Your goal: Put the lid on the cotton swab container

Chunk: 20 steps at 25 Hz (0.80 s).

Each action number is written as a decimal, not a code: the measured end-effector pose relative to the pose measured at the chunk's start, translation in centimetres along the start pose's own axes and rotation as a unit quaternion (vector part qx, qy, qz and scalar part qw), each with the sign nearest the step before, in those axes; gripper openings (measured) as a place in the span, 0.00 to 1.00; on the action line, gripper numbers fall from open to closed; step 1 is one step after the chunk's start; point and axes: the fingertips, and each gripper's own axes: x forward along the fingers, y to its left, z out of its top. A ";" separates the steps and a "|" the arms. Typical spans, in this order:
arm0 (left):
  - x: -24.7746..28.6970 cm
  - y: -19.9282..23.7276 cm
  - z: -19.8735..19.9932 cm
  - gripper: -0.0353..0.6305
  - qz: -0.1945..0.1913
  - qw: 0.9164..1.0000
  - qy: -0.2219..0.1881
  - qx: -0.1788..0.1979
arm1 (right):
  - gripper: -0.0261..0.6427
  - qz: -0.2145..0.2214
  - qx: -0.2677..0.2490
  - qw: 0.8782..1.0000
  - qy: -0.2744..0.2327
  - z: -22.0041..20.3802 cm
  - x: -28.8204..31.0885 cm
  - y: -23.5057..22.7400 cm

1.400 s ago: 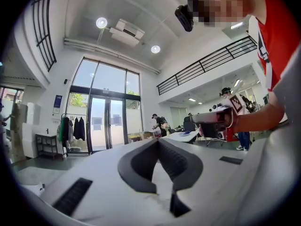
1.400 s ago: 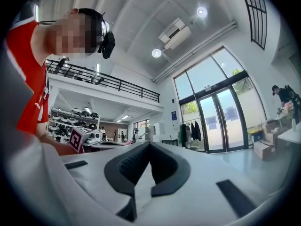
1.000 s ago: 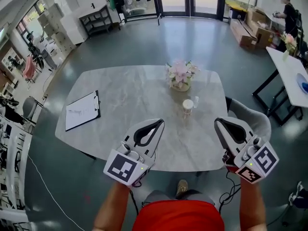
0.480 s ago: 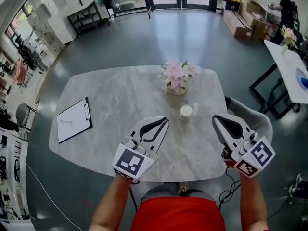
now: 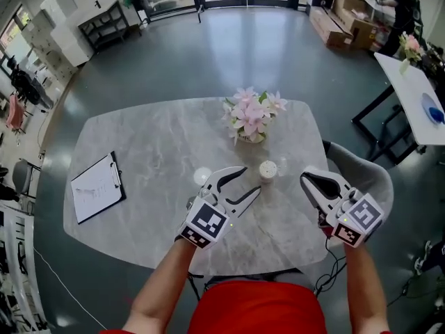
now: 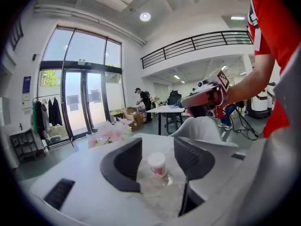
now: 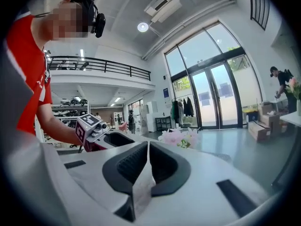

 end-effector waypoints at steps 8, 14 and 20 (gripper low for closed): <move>3.9 0.0 -5.1 0.53 -0.036 0.997 0.060 -0.014 | 0.30 0.053 -0.016 0.996 0.072 -4.0 2.8 -1.8; 6.8 -0.1 -9.1 0.57 -0.057 0.992 0.110 -0.026 | 0.44 0.088 -0.035 0.986 0.140 -8.1 4.7 -3.1; 8.7 -0.2 -11.3 0.58 -0.081 0.987 0.134 -0.027 | 0.51 0.135 -0.083 0.968 0.196 -10.8 6.3 -4.0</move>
